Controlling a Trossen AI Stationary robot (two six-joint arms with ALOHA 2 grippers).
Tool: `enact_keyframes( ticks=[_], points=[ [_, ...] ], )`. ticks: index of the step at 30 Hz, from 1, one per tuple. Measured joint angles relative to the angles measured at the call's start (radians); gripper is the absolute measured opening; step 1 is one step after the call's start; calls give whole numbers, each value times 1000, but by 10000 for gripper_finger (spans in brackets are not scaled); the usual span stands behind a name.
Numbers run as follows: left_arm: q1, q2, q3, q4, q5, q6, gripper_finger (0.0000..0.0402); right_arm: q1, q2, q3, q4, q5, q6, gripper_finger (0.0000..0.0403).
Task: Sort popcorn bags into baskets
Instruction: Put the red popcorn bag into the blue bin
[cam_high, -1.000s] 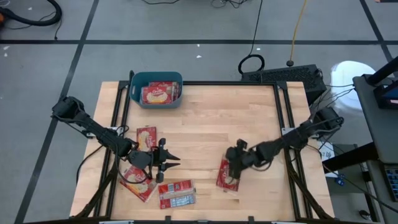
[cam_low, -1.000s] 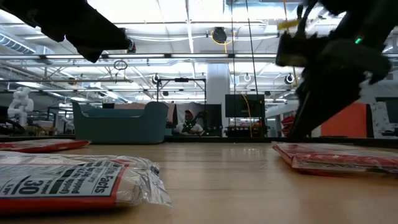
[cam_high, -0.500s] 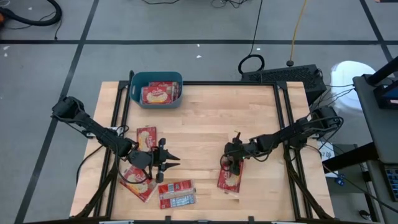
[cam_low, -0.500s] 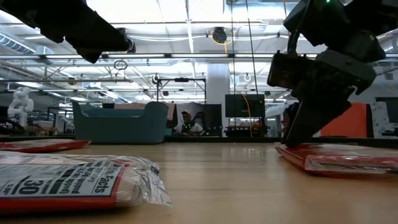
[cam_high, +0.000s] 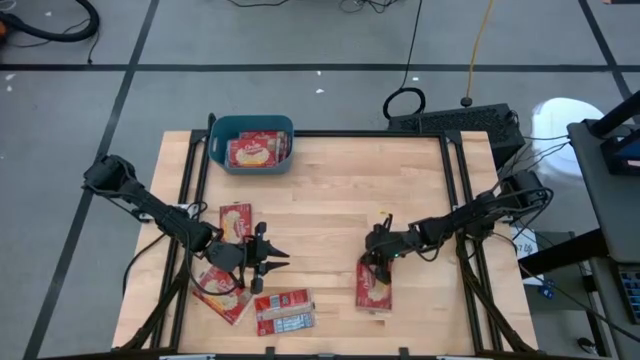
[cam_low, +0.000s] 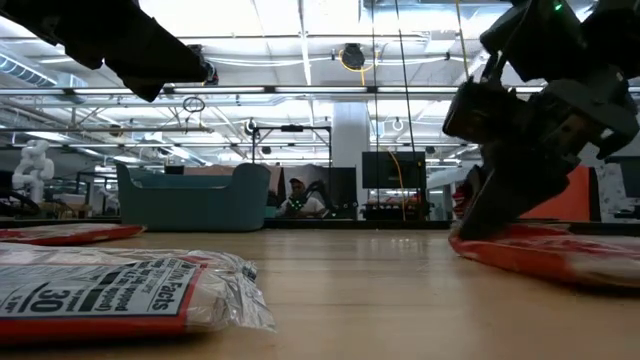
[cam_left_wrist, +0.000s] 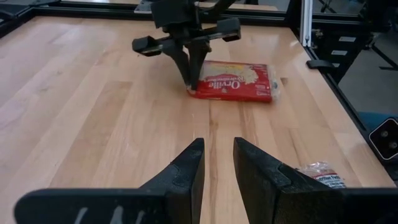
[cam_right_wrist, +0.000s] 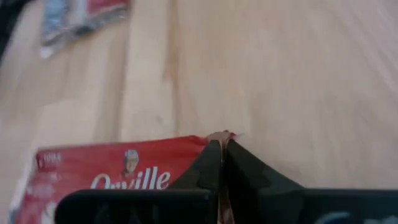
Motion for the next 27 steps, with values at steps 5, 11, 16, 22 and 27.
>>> enact_keyframes(
  ticks=[5,11,16,22,27],
  points=[
    [0,0,0,0,0,0,90,0,1,0,120,48,-83,5],
    [0,0,0,15,0,-22,90,0,1,0,287,143,-195,1],
    [0,13,0,83,-8,-32,90,2,1,0,423,284,-278,0],
    [18,88,0,214,-21,-18,125,27,1,1,590,489,-353,0],
    [56,152,-1,316,-70,-22,195,50,-1,2,650,554,-358,0]
  ],
)
